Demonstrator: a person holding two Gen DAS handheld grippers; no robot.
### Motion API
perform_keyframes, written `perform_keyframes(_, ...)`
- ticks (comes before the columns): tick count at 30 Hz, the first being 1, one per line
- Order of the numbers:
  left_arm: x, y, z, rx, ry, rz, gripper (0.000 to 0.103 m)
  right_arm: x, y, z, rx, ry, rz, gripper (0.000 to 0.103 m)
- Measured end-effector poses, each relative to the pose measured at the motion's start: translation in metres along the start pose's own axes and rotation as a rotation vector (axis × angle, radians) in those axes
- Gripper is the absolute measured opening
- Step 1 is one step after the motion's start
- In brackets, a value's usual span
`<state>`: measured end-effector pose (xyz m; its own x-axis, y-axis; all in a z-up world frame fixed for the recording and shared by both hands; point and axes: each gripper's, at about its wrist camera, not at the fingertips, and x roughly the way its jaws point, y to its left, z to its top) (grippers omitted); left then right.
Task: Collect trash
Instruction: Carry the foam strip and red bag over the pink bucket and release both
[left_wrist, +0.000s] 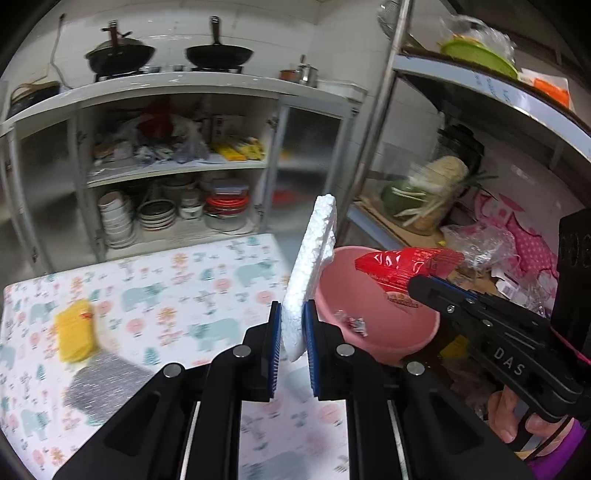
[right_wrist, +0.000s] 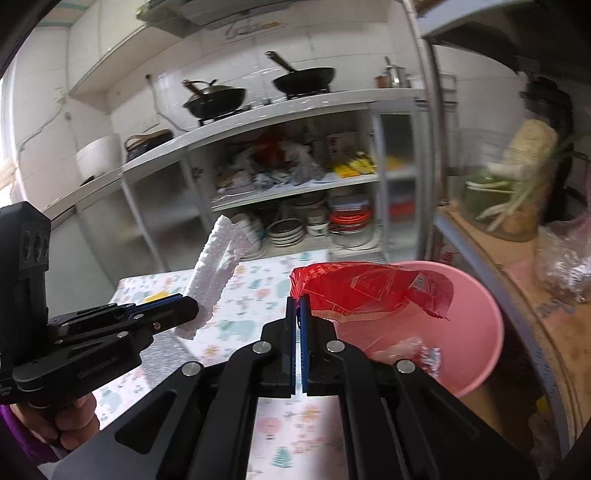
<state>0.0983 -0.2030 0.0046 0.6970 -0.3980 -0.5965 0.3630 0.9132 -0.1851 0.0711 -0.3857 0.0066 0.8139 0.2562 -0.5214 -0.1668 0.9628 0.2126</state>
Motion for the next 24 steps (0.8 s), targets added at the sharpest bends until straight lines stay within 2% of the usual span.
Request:
perform_keyframes(6, 0.036, -0.029, 0.005, 0.021, 0.038, -0.044, 0.012, 0.008, -0.034, 0.0, 0.031, 0.009, -0.052, 0.002)
perform_keyframes(14, 0.084, -0.052, 0.008, 0.02, 0.089, -0.087, 0.012, 0.032, -0.064, -0.009, 0.066, 0.061, -0.072, 0.002)
perform_keyframes(24, 0.129, -0.058, 0.001, 0.015, 0.151, -0.08, 0.012, 0.057, -0.076, -0.016, 0.055, 0.113, -0.087, 0.002)
